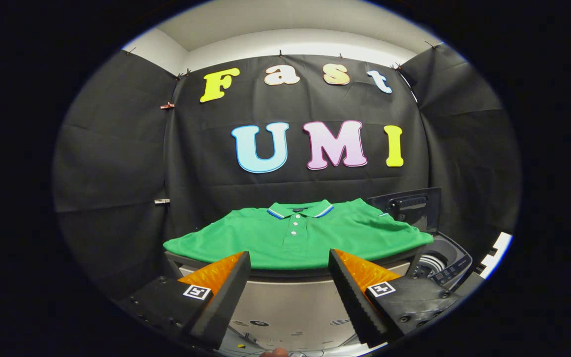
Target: Put the clothes into the washing machine and then close the washing machine lid.
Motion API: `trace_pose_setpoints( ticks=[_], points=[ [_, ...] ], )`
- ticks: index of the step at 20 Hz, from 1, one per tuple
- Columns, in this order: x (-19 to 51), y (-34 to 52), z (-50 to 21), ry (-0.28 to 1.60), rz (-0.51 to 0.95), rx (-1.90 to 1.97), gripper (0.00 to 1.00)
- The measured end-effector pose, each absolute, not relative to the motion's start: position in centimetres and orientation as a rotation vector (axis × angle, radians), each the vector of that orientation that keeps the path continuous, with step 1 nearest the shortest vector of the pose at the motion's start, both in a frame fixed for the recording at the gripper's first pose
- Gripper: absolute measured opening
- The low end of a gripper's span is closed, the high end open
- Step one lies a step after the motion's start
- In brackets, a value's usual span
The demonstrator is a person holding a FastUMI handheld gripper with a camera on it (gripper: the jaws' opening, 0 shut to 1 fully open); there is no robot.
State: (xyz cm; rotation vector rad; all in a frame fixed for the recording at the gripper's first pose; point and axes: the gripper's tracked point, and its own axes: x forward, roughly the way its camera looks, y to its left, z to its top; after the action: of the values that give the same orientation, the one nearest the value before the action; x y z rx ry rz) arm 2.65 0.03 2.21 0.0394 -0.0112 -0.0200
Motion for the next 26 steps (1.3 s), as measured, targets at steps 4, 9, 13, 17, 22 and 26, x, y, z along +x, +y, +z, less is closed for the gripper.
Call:
trace_pose_setpoints(
  ticks=[4,9,13,17,22,26],
  points=[
    [5.1,-0.7,3.3,0.024,-0.05,0.054,0.98],
    [9.2,-0.7,6.0,0.026,-0.035,0.08,0.98],
    [11.9,-0.9,7.5,0.04,-0.037,0.106,0.99],
    [14.2,-1.5,8.5,0.06,-0.039,0.102,0.99],
    [17.0,-2.6,7.3,0.172,-0.046,0.131,0.99],
    [19.2,-2.9,4.4,0.324,-0.045,0.149,0.99]
  ],
)
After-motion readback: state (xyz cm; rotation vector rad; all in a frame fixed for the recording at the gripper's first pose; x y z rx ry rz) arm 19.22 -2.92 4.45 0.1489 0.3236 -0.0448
